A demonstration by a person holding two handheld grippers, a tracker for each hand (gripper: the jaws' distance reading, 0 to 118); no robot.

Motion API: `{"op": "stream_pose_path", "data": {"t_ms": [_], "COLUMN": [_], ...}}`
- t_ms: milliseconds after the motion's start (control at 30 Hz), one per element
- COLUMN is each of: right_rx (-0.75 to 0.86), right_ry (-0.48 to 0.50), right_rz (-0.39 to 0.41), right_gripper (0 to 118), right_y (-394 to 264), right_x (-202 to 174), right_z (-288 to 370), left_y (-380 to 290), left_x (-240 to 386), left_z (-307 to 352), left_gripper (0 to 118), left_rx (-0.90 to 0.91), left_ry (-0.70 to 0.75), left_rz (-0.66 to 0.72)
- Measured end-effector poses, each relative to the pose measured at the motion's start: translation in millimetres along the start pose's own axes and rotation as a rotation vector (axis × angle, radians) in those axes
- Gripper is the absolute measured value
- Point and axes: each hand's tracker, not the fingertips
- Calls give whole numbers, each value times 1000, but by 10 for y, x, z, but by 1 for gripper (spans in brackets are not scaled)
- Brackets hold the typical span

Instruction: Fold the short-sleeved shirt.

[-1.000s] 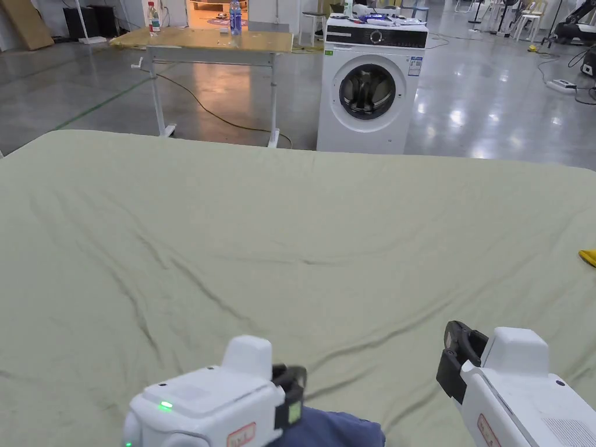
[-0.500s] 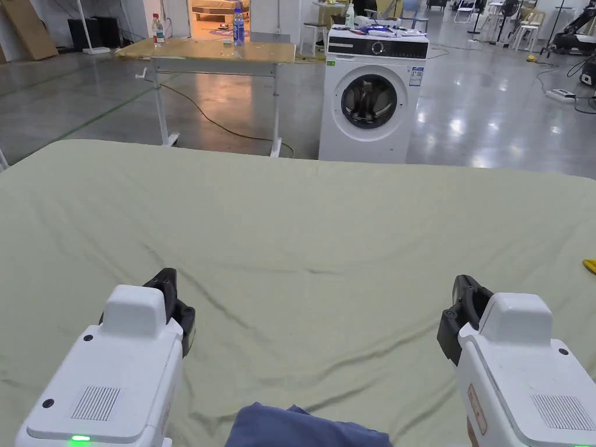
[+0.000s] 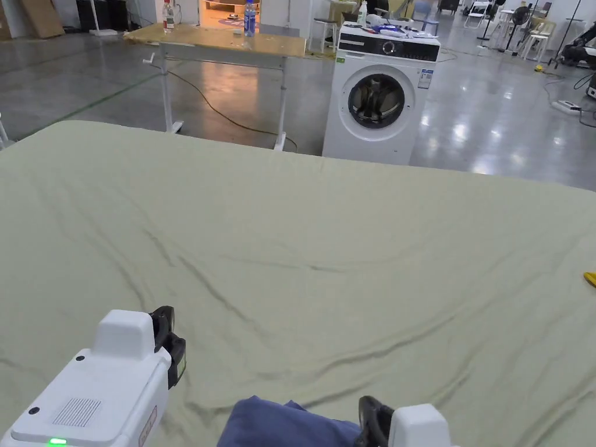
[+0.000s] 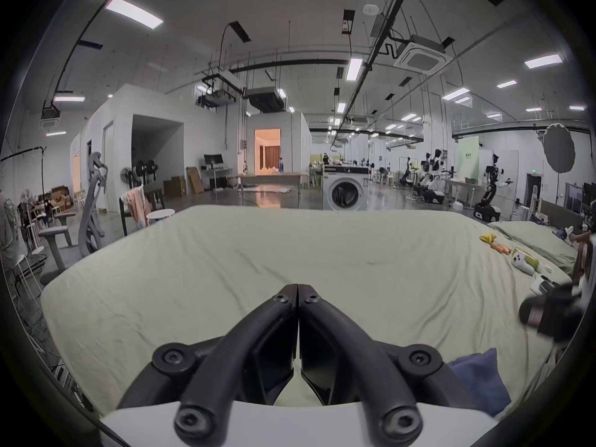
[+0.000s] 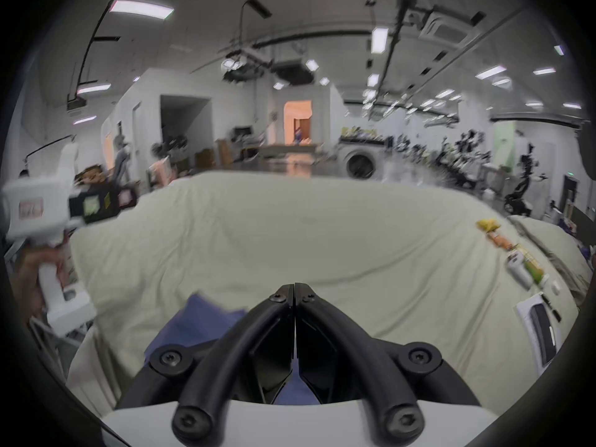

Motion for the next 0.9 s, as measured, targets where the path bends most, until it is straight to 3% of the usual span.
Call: {"op": "stream_pose_path", "data": {"t_ms": [133,267,433,600,700,800,833,900], "right_rx": [-54,-59,-72,-65,-67,-69,-69,-69], "right_ry": [-20,-179,-194,-197,-183,-175,-172,-167], "right_rz": [1,47,24,24,0,-1,-5,-12], "right_gripper": [0,0,0,0,0,0,0,0], "right_y": [-312,-603,-752,-780,-783,-777,-777,-777], "right_x": [-128,-101,-45,-38,10,22,30,37], "right_z": [-165,-375,-532,-537,-538,-530,-529,-523], "left_y": [-128,-283,-439,-440,-456,-506,-517,-573], "left_x": [-24,-55,-105,-244,-356,-457,-478,-510], "left_z": [28,47,41,-99,-281,-472,-527,-662], "left_gripper": [2,2,3,8,29,73,78,79], "left_rx": [-44,-95,-186,-325,-437,-533,-566,-628], "left_ry": [-22,-39,-90,-249,-395,-522,-564,-655], "left_rz": [13,29,91,162,222,322,340,388]}}
